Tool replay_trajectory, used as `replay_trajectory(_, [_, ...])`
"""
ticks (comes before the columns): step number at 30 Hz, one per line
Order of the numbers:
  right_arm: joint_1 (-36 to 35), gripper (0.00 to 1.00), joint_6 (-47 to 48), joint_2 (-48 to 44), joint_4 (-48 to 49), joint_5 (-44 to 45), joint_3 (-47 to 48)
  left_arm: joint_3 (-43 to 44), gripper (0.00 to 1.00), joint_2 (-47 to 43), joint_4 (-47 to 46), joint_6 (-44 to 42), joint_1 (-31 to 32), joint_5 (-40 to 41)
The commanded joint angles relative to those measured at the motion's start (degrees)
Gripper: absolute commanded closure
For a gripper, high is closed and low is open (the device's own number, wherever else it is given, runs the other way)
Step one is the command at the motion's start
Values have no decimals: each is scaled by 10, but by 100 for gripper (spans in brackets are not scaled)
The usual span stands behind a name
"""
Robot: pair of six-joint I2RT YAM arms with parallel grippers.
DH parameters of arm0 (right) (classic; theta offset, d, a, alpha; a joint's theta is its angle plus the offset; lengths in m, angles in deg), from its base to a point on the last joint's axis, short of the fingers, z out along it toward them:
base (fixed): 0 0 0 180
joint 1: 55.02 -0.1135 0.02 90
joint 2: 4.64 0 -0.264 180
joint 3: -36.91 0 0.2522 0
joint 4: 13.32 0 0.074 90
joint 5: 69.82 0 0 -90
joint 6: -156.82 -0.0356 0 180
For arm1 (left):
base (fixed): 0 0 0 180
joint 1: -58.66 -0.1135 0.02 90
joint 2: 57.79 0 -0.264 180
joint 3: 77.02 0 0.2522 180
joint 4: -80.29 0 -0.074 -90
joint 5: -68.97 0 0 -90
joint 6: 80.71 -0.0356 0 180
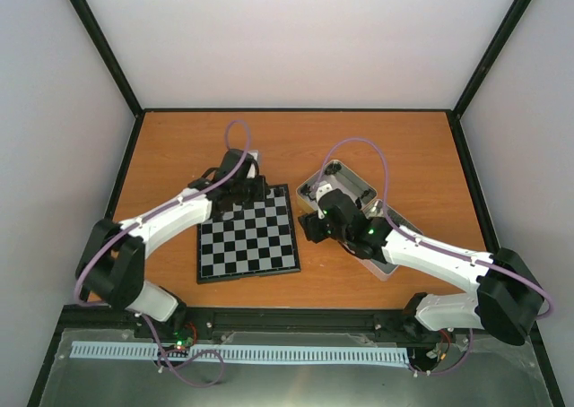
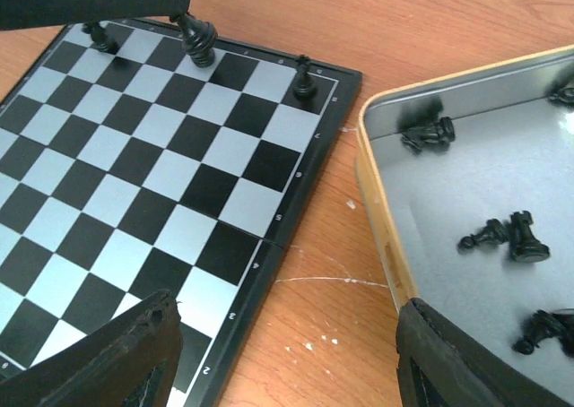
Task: Set up the chess pieces on the board
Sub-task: Place the chess piece on the chessboard.
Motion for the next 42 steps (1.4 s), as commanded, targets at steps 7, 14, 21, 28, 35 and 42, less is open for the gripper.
replay_trajectory(7, [-3,34,-20,-12,-12,51,-10,128,92,151,57,-72,-3,117])
replay_trajectory(14, [-3,34,-26,-6,-10,53,-12,137,92,185,41,-86,-3,110])
replay_trajectory(21, [-3,34,-29,0,-11,53,-12,134,90,203,36,-89,-2,96])
replay_trajectory(28, [-3,34,-32,4,-10,53,-11,129,90,202,52,-74,-2,161])
replay_trajectory(35, [-3,34,-34,7,-13,51,-10,130,90,211,60,-69,-2,172])
replay_trajectory(42, [-3,34,-34,12,-14,51,-11,127,89,212,68,-64,-2,180])
